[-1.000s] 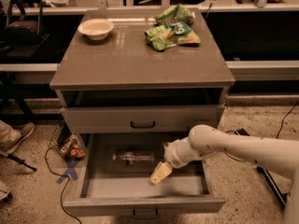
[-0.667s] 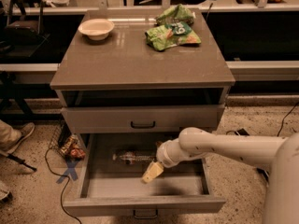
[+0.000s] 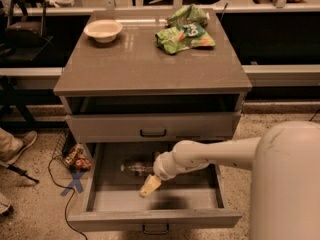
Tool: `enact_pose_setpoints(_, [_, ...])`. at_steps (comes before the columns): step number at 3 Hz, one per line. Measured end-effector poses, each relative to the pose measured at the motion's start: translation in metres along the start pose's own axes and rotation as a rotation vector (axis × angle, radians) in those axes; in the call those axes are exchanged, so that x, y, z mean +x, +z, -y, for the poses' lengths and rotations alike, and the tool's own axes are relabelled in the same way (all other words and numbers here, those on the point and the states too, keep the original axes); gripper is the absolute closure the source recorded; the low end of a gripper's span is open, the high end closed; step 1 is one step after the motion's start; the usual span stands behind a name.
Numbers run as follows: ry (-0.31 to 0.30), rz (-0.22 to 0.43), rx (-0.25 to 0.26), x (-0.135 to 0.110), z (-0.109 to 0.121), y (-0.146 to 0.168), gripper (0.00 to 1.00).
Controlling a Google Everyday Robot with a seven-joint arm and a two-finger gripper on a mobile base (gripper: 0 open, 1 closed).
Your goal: Pick water bottle from middle drawer and place on counter
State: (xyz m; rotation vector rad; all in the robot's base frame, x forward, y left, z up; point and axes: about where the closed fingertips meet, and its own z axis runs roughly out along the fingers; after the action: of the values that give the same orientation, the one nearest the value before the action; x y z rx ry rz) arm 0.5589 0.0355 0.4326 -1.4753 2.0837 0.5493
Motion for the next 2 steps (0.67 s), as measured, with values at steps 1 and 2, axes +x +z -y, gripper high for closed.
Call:
enact_pose_setpoints(1, [-0.040, -0.022, -0.019, -0.009, -0.004, 0.025, 0.00])
enact_pose_setpoints(2, [-0.043, -0.051, -0.050, -0.006, -0.004, 0.051, 0.00])
